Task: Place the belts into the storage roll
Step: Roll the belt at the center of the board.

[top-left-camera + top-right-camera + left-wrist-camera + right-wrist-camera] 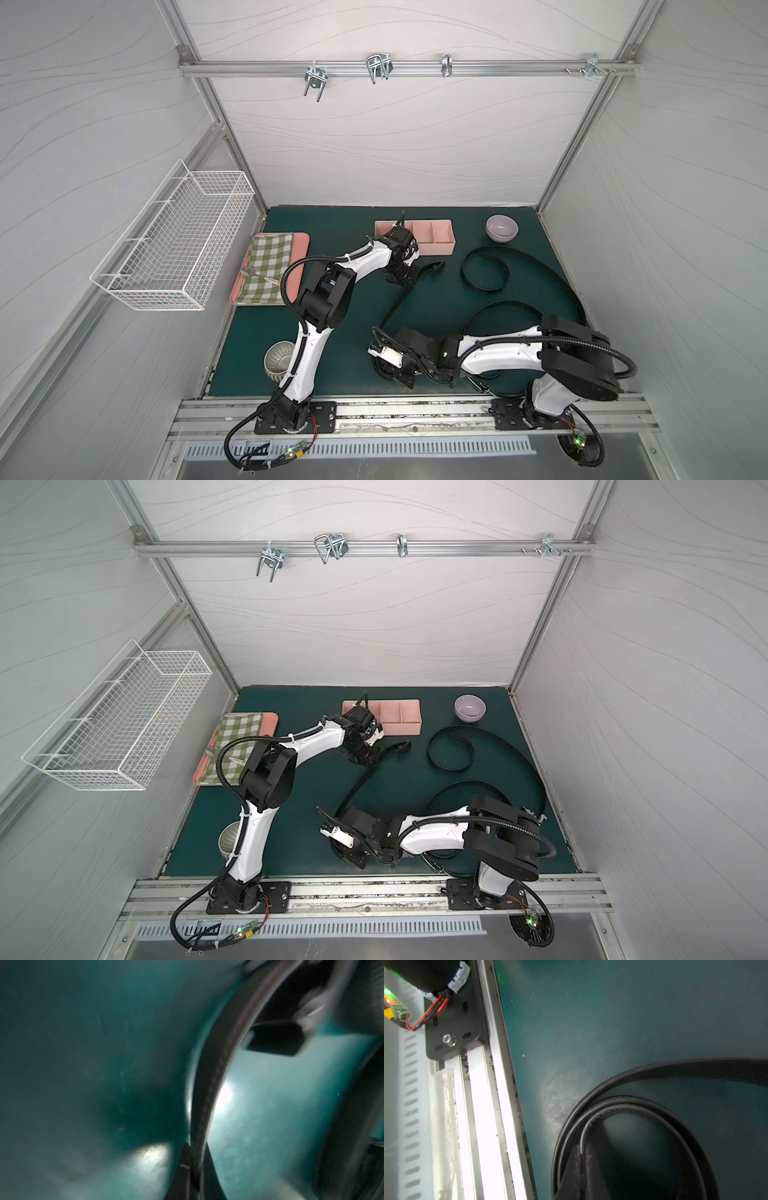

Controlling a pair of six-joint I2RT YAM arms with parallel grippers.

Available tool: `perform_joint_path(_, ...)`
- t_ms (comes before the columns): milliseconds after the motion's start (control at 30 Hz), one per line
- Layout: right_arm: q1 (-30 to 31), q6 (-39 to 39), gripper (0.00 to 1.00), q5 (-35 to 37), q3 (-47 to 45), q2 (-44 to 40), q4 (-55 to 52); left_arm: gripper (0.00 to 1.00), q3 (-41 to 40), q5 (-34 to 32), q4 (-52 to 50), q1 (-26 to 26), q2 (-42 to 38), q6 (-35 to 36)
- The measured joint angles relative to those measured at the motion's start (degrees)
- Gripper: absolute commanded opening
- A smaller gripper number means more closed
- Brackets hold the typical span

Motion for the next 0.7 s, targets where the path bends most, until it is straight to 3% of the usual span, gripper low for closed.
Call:
perform_joint_path(200,0.2,0.2,0.05,0.4,0.0,0.1,0.2,0.60,-1.2,-0.5,2.4,0.0,-2.8,-2.1)
perform_joint_path(333,0.2,0.2,0.05,0.4,0.0,0.2,0.4,0.80,-4.3,-4.0,2.8,0.8,-8.4,-5.2)
perform_joint_path(467,0.2,0.2,0.05,0.4,-0.1,0.2,0.6,0.86,-12.3,-6.4,5.4,5.5,-18.6,-11.3)
perform_joint_path(700,0.2,0.1,0.05,0.3,-0.4,0.2,1.0,0.84,-36.5,-8.0,10.3,21.7,-42.8,-21.3)
